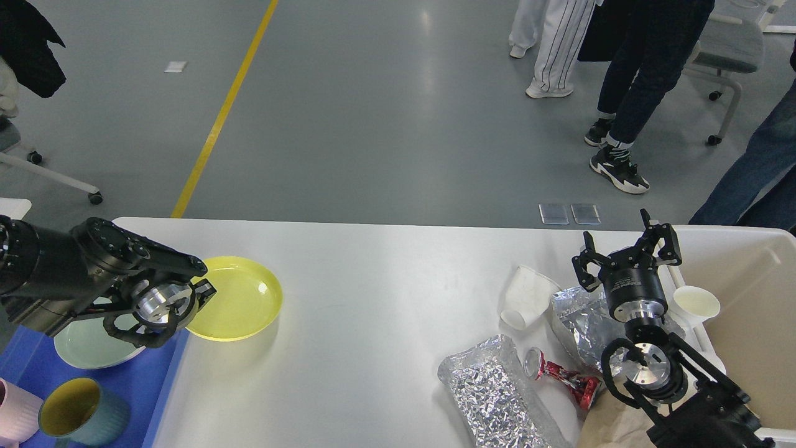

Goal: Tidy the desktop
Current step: 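Reach the left gripper to the yellow plate's rim and grasp it, then lift the yellow plate toward the blue tray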

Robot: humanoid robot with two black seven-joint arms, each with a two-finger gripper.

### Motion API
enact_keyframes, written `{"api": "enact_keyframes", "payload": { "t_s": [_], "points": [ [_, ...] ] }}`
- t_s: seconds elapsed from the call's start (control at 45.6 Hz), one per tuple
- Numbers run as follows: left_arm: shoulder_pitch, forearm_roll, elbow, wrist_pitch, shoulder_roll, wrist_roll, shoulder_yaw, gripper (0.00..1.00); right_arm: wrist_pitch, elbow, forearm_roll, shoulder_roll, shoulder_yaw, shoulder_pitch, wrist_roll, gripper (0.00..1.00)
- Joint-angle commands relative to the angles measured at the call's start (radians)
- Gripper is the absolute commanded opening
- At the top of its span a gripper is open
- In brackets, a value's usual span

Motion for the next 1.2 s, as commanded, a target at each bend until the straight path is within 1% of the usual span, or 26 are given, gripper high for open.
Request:
{"api": "enact_keyframes", "payload": {
  "t_s": [0.0, 0.11, 0.153, 0.197, 0.263, 0.416, 0.482, 0.57, 0.701, 0.789, 0.876, 0.92, 0.986, 1.052, 1.183],
  "points": [
    [-0.084, 0.0, -0.035, -0.064, 0.031, 0.075, 0.007, 0.0, 0.0, 0.0, 0.0, 0.0, 0.0, -0.001, 0.0, 1.0],
    [-0.191, 0.002, -0.079, -0.136, 0.06, 0.1, 0.025, 0.0, 0.0, 0.0, 0.0, 0.0, 0.0, -0.001, 0.0, 1.0],
    [-0.243, 0.005, -0.098, -0.178, 0.068, 0.103, 0.05, 0.0, 0.0, 0.0, 0.0, 0.0, 0.0, -0.001, 0.0, 1.0],
    [-0.303, 0.015, -0.111, -0.236, 0.072, 0.104, 0.073, 0.0, 0.0, 0.0, 0.0, 0.0, 0.0, 0.0, 0.0, 1.0],
    [-0.398, 0.04, -0.124, -0.357, 0.075, 0.104, 0.111, 0.0, 0.0, 0.0, 0.0, 0.0, 0.0, -0.001, 0.0, 1.0],
    [-0.624, 0.121, -0.121, -0.736, 0.115, 0.095, 0.17, 0.0, 0.0, 0.0, 0.0, 0.0, 0.0, -0.001, 0.0, 1.0],
    [-0.716, 0.153, -0.119, -0.863, 0.123, 0.089, 0.179, 0.0, 0.0, 0.0, 0.0, 0.0, 0.0, 0.0, 0.0, 1.0],
    [-0.82, 0.167, -0.119, -0.974, 0.126, 0.087, 0.182, 0.0, 0.0, 0.0, 0.0, 0.0, 0.0, 0.0, 0.0, 1.0],
    [-0.935, 0.166, -0.119, -1.101, 0.137, 0.084, 0.177, 0.0, 0.0, 0.0, 0.0, 0.0, 0.0, 0.0, -0.001, 1.0],
    [-0.96, 0.166, -0.119, -1.13, 0.137, 0.083, 0.171, 0.0, 0.0, 0.0, 0.0, 0.0, 0.0, 0.0, 0.0, 1.0],
    [-0.943, 0.169, -0.118, -1.126, 0.132, 0.083, 0.18, 0.0, 0.0, 0.0, 0.0, 0.0, 0.0, 0.0, -0.001, 1.0],
    [-0.922, 0.172, -0.114, -1.12, 0.131, 0.083, 0.188, 0.0, 0.0, 0.0, 0.0, 0.0, 0.0, -0.001, 0.0, 1.0],
    [-0.843, 0.181, -0.101, -1.083, 0.14, 0.083, 0.219, 0.0, 0.0, 0.0, 0.0, 0.0, 0.0, 0.0, 0.0, 1.0],
    [-0.779, 0.192, -0.07, -1.0, 0.143, 0.083, 0.243, 0.0, 0.0, 0.0, 0.0, 0.0, 0.0, 0.0, 0.0, 1.0],
    [-0.636, 0.192, -0.024, -0.764, 0.158, 0.083, 0.309, 0.0, 0.0, 0.0, 0.0, 0.0, 0.0, -0.001, 0.0, 1.0]
  ]
}}
